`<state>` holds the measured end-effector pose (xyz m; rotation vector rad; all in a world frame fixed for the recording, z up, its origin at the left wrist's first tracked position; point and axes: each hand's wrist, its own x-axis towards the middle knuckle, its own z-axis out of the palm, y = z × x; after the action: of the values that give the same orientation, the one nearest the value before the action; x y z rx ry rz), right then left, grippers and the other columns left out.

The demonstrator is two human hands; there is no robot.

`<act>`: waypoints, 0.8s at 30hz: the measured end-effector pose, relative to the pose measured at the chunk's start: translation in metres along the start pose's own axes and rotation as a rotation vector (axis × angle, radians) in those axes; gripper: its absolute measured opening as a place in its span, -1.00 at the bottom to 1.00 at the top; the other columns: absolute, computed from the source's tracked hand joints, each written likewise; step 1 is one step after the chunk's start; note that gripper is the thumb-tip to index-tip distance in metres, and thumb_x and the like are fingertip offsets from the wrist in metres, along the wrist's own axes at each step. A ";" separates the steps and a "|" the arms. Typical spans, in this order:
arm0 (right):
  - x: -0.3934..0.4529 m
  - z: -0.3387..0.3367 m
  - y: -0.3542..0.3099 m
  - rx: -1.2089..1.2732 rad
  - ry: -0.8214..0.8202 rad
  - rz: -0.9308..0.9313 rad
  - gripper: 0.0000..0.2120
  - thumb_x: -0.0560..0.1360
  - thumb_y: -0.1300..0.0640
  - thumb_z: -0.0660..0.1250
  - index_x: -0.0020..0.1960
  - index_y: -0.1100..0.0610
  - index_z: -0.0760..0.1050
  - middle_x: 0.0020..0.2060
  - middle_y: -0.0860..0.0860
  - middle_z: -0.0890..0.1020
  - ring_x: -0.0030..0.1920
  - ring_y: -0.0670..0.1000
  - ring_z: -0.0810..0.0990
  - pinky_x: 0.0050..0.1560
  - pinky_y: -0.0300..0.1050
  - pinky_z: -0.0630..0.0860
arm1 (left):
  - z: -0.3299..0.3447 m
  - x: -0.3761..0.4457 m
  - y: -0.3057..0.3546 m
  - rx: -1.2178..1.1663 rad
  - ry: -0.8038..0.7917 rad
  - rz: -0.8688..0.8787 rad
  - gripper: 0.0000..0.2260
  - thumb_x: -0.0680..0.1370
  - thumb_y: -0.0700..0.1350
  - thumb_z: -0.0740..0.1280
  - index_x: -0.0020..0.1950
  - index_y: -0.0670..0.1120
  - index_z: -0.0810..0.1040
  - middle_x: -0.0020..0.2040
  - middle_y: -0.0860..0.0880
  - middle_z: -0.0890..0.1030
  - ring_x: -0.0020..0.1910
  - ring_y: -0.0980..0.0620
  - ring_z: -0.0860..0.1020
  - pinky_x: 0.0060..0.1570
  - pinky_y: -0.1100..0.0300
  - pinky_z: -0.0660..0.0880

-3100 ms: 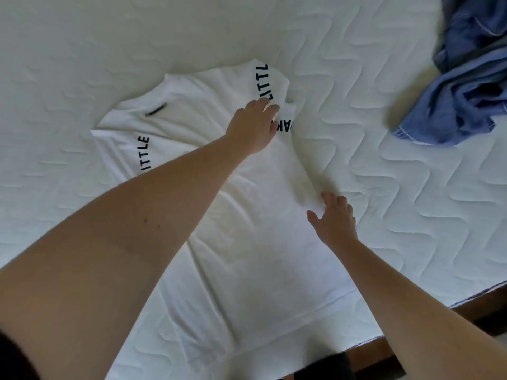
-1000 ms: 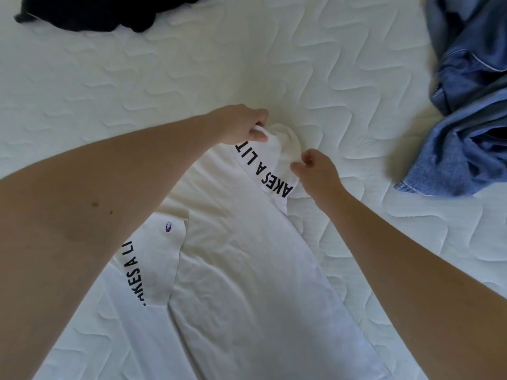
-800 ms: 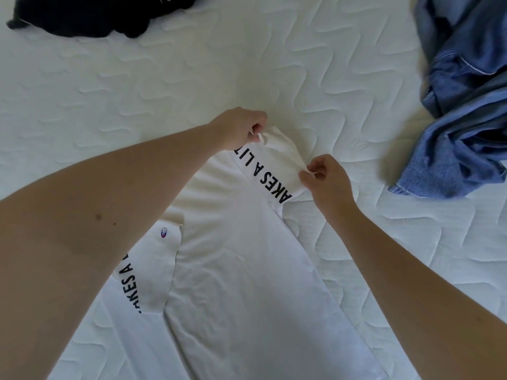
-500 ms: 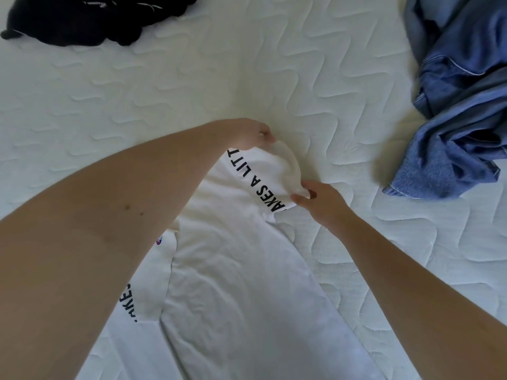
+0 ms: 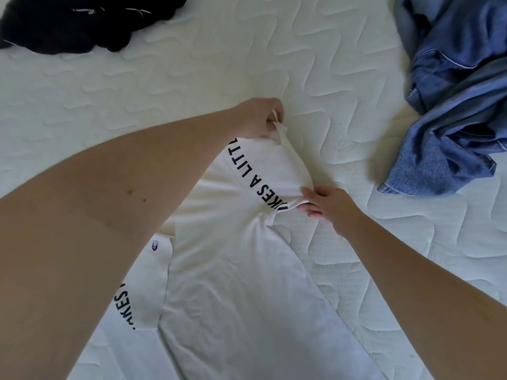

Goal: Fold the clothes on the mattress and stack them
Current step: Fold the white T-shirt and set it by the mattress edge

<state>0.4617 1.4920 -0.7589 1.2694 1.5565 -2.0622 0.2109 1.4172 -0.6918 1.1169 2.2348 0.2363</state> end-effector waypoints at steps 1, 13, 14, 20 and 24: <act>0.000 -0.001 0.001 0.043 0.010 -0.001 -0.74 0.52 0.08 0.43 0.10 0.24 0.60 -0.19 0.12 0.73 -0.16 -0.05 0.72 -0.24 -0.25 0.63 | -0.002 0.001 0.001 0.042 0.010 0.034 -0.80 0.53 -0.16 0.32 0.14 -0.02 0.58 -0.03 0.04 0.64 -0.06 0.05 0.53 -0.22 0.34 0.35; -0.003 -0.008 0.015 0.129 0.002 -0.122 -0.62 0.42 0.21 0.52 0.20 0.07 0.55 -0.01 -0.06 0.72 0.03 -0.08 0.69 0.00 -0.23 0.58 | 0.007 0.002 -0.005 -0.020 0.080 -0.204 -0.72 0.62 0.07 0.23 0.28 0.00 0.47 0.11 -0.01 0.58 0.07 -0.07 0.56 0.13 0.14 0.45; -0.003 -0.005 0.015 0.078 0.011 -0.140 -0.64 0.42 0.19 0.52 0.19 0.09 0.55 -0.02 -0.04 0.72 0.02 -0.06 0.69 0.03 -0.20 0.59 | 0.010 -0.001 -0.008 0.023 -0.003 -0.244 -0.65 0.59 0.12 0.27 0.31 -0.01 0.44 0.12 -0.01 0.56 0.08 -0.08 0.55 0.17 0.07 0.45; -0.002 0.022 -0.007 -0.319 0.154 -0.126 -0.66 0.40 -0.06 0.52 0.04 0.06 0.50 -0.12 -0.06 0.67 -0.14 -0.06 0.65 -0.05 -0.13 0.55 | 0.019 -0.012 -0.008 0.177 -0.102 -0.148 -0.86 0.56 -0.06 0.35 0.07 -0.07 0.57 0.00 -0.04 0.57 0.03 -0.08 0.52 -0.05 0.16 0.42; -0.013 0.037 -0.024 -0.381 0.107 -0.204 -0.84 0.44 0.13 0.47 -0.03 0.03 0.54 -0.21 -0.11 0.62 -0.19 -0.10 0.58 -0.27 -0.31 0.44 | -0.004 -0.024 -0.001 0.063 -0.100 -0.164 -0.88 0.48 -0.09 0.38 0.01 0.00 0.60 -0.18 0.04 0.53 -0.17 -0.01 0.51 -0.24 0.22 0.33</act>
<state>0.4360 1.4656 -0.7322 1.1320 2.0806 -1.7090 0.2187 1.3987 -0.6787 0.9493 2.2426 0.0409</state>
